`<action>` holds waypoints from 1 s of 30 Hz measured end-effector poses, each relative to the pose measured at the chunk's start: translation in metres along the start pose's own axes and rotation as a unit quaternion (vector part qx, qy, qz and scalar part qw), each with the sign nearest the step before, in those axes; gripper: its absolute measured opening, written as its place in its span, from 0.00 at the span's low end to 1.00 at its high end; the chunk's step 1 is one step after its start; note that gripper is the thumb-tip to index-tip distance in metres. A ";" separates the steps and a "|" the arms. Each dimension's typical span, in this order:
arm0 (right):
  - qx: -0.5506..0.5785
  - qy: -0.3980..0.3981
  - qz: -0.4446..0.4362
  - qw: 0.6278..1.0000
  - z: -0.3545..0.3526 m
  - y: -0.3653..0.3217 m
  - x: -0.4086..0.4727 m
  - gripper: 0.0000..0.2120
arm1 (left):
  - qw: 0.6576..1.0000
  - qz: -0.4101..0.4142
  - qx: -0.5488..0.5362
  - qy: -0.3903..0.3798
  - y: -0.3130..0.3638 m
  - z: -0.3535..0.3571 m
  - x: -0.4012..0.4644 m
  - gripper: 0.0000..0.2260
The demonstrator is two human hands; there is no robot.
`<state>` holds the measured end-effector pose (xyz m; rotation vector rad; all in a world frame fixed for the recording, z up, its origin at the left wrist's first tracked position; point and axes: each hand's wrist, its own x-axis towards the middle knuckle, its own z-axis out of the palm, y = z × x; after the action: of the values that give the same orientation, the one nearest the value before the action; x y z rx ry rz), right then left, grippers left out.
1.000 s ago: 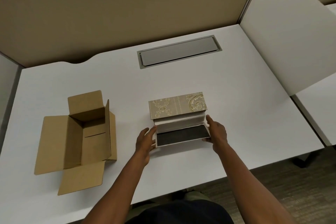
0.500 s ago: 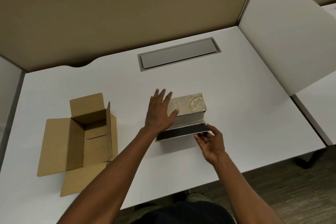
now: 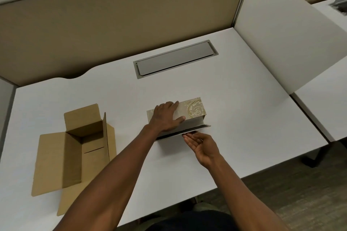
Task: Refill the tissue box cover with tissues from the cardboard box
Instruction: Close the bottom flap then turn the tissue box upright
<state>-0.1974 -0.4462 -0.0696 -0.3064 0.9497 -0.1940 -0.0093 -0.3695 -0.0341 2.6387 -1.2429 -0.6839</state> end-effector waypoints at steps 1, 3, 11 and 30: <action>0.007 0.002 -0.002 1.000 0.001 0.000 0.000 0.07 | 1.000 0.003 0.005 -0.006 -0.002 -0.001 0.001 0.37; 0.022 0.002 -0.007 1.000 0.004 0.001 0.000 0.08 | 1.000 0.010 0.016 -0.020 -0.005 -0.001 0.001 0.41; 0.024 0.011 -0.018 1.000 0.022 -0.004 0.001 0.08 | 0.996 0.040 0.034 -0.075 -0.012 -0.007 0.002 0.62; 0.054 0.011 -0.026 0.998 0.041 -0.009 0.008 0.10 | 0.992 0.046 0.115 -0.039 -0.003 -0.006 -0.003 0.50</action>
<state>-0.1596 -0.4503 -0.0502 -0.2295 0.9504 -0.2954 -0.0056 -0.3654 -0.0285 2.7346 -1.5409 -0.6717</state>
